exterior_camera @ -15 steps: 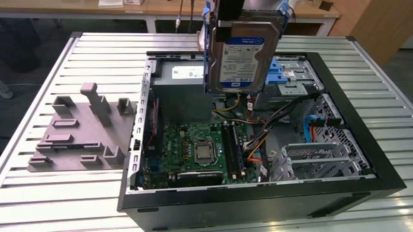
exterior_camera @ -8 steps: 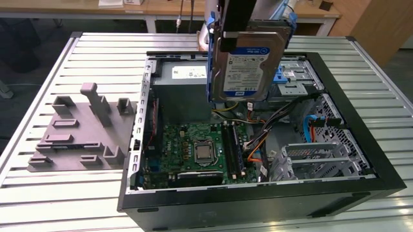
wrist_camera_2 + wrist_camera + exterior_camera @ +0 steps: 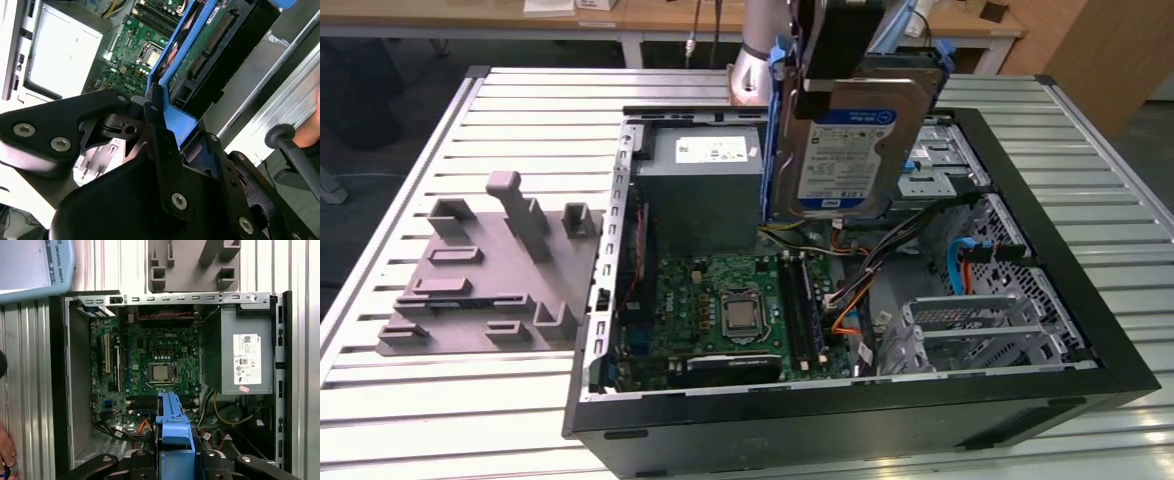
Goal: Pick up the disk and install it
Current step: 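Insert the disk into the insertion slot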
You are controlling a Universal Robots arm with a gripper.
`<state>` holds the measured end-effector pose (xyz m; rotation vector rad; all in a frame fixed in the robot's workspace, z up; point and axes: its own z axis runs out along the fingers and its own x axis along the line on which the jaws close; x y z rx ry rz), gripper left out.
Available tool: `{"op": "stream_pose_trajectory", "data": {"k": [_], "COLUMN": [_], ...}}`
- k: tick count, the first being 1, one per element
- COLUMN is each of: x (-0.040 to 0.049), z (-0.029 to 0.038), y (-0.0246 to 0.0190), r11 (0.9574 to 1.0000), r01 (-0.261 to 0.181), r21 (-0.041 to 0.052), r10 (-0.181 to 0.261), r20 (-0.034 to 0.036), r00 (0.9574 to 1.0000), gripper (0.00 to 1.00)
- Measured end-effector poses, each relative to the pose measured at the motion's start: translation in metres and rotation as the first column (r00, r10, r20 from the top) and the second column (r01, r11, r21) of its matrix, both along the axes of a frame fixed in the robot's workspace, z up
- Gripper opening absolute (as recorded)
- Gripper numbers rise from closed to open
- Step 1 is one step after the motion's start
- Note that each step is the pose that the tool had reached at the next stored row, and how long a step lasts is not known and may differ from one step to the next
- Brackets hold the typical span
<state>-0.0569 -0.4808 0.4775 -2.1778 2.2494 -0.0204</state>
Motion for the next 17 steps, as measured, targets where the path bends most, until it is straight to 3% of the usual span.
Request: {"op": "stream_pose_trajectory", "data": {"k": [6,8,12,17], "x": [0.0023,0.0045,0.0131,0.0155], "z": [-0.0058,-0.0073,-0.0091,-0.0128], "y": [-0.0212,-0.0259,-0.0313,-0.0479], "r11": [1.0000,1.0000,1.0000,1.0000], "r01": [0.000,0.000,0.000,0.000], "r21": [0.0025,0.0034,0.0035,0.0051], "r10": [0.000,0.000,0.000,0.000], "r20": [-0.0005,-0.0007,-0.0024,-0.0024], "r00": [1.0000,1.0000,1.0000,1.0000], "gripper": [0.36,0.36,0.36,0.36]}}
